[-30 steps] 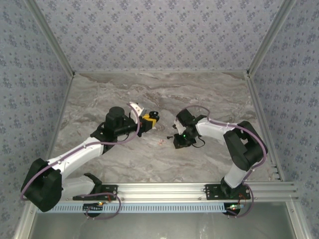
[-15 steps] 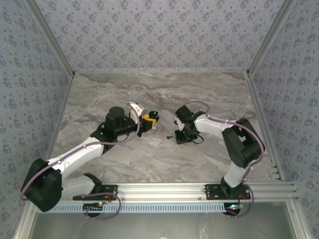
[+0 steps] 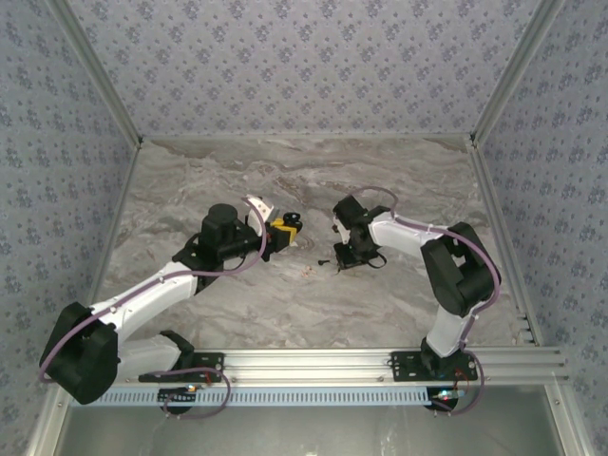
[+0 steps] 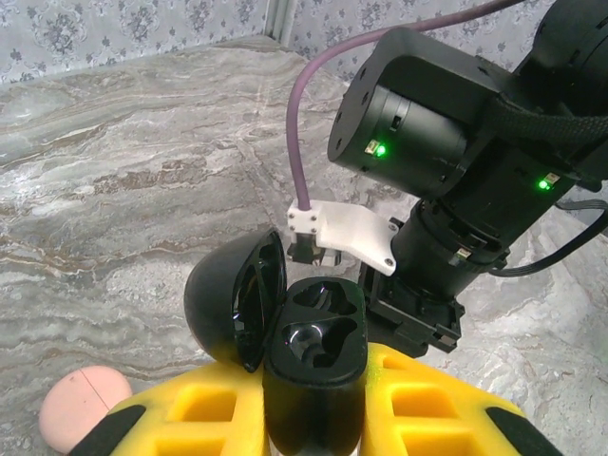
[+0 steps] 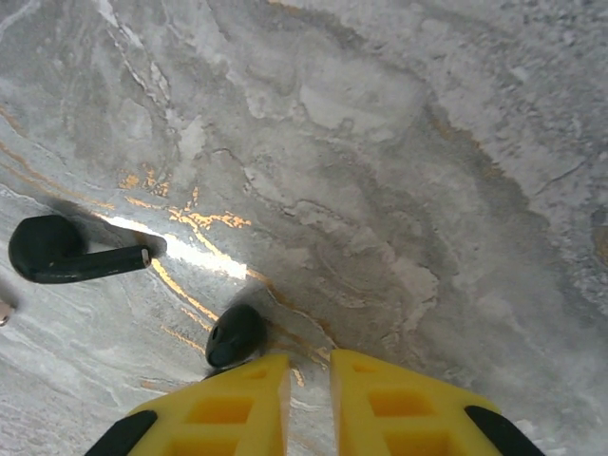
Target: Insert wireless bluetooth earbuds into charging case
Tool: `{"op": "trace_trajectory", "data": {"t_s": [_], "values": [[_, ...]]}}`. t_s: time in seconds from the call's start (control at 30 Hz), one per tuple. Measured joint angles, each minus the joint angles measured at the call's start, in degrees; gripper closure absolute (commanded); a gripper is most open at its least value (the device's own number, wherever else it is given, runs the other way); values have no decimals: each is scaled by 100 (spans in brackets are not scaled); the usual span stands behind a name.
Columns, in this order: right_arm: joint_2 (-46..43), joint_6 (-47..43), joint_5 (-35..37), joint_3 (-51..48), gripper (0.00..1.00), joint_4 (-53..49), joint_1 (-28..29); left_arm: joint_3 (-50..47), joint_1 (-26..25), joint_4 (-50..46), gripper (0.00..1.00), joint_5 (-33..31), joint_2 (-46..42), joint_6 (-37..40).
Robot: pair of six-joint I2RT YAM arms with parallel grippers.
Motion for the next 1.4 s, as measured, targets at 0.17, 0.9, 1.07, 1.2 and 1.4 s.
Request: {"op": "trace_trajectory", "data": {"t_s": [0.17,0.9,1.07,1.2,1.4], "values": [[-308,31,-251,-2,64,-42,-153,0,0,-98,79,-50,-50,42],[-238,2347,131,166,55,-168,289,0,0,-227,79,-149,-83,131],[-48,2538,319,343,59,-297,358,0,0,-225,79,-149,-83,131],[118,2618,389,496,63,-315,376,0,0,-225,79,-149,-83,131],[299,2684,420,568,66,-354,411,0,0,-225,79,-149,-83,133]]}}
